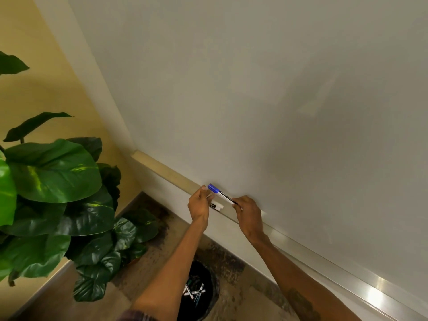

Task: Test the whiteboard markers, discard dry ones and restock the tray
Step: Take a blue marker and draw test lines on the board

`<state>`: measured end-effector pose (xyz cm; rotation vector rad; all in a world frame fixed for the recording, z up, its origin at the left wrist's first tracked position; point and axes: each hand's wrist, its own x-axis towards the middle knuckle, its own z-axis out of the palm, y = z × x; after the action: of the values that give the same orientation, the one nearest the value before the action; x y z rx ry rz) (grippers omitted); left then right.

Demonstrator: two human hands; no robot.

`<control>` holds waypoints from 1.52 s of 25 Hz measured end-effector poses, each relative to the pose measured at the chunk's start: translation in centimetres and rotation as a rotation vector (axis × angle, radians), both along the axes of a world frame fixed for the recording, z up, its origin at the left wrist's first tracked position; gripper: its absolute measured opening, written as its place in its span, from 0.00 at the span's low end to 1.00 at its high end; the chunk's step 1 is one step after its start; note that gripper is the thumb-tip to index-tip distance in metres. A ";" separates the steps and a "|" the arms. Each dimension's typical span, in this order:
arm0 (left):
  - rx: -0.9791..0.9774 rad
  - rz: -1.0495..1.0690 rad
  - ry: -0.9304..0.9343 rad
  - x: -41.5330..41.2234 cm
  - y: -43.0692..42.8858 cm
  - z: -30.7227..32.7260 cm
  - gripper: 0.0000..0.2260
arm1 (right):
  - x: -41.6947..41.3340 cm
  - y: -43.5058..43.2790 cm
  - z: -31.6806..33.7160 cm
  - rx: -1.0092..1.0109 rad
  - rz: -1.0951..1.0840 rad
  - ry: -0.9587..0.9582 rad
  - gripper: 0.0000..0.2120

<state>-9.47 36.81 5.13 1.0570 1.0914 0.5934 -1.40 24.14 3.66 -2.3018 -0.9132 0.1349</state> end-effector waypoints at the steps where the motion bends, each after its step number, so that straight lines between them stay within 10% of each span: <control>1: 0.013 -0.035 0.050 -0.2 0.4 -0.7 0.12 | 0.1 0.5 -0.6 -0.023 -0.005 -0.010 0.11; 15: 0.531 -0.856 0.671 -0.6 1.7 -8.1 0.28 | 1.3 7.3 -7.3 -0.329 0.012 -0.099 0.11; 38: 0.629 -0.927 0.647 -0.2 -1.8 -7.0 0.25 | -0.5 1.1 -7.5 -0.252 -0.054 -0.086 0.18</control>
<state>-9.68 35.05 -1.82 2.2190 0.8041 -0.2153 -1.91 25.23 -3.84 -2.5805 -0.9196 0.1357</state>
